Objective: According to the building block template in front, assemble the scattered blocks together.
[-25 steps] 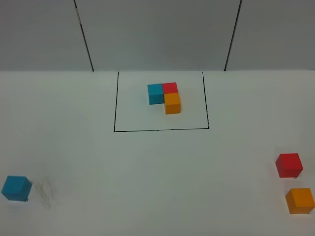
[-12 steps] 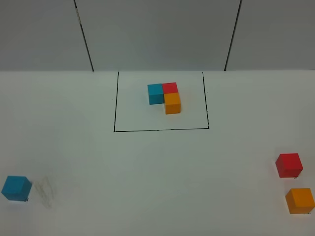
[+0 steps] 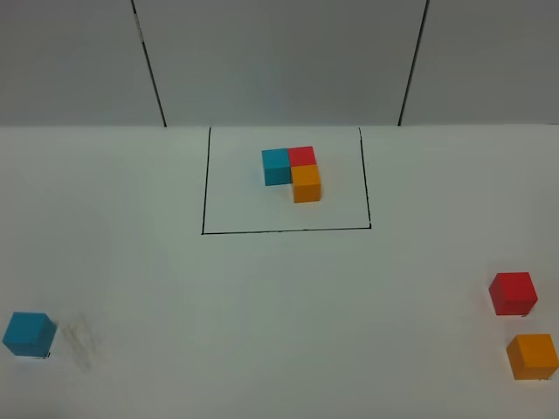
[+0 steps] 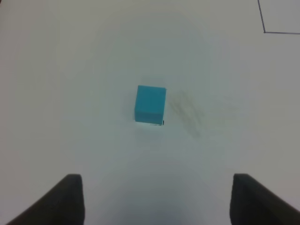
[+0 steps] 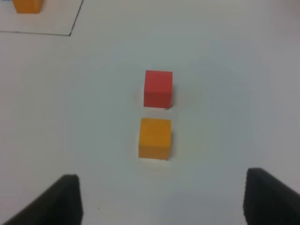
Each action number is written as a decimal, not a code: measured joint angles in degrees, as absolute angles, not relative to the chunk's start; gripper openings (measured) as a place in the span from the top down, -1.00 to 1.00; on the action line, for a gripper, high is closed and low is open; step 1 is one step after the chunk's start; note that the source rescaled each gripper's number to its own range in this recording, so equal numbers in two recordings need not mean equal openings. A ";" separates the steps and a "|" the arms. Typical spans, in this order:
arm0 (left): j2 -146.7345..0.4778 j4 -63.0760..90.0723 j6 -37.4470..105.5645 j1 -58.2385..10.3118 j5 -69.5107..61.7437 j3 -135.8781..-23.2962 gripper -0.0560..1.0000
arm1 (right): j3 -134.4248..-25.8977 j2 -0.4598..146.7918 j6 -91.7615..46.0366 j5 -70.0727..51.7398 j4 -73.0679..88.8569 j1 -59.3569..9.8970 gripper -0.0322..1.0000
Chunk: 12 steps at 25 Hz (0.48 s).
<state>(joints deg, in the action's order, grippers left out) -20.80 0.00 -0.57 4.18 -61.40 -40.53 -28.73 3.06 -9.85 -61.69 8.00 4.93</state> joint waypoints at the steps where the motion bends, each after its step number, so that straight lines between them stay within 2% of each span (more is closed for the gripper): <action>1: -23.52 0.00 -0.57 4.18 -61.40 -41.79 -0.25 | -28.73 3.06 -9.85 -61.69 8.00 4.93 -0.28; 12: -51.61 -0.78 -0.55 4.18 -65.76 -55.88 -0.25 | -28.73 3.06 -9.85 -61.69 8.00 4.93 -0.28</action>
<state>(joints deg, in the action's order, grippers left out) -51.61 -0.78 -0.55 4.18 -65.76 -55.88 -28.73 3.06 -9.85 -61.69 8.00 4.93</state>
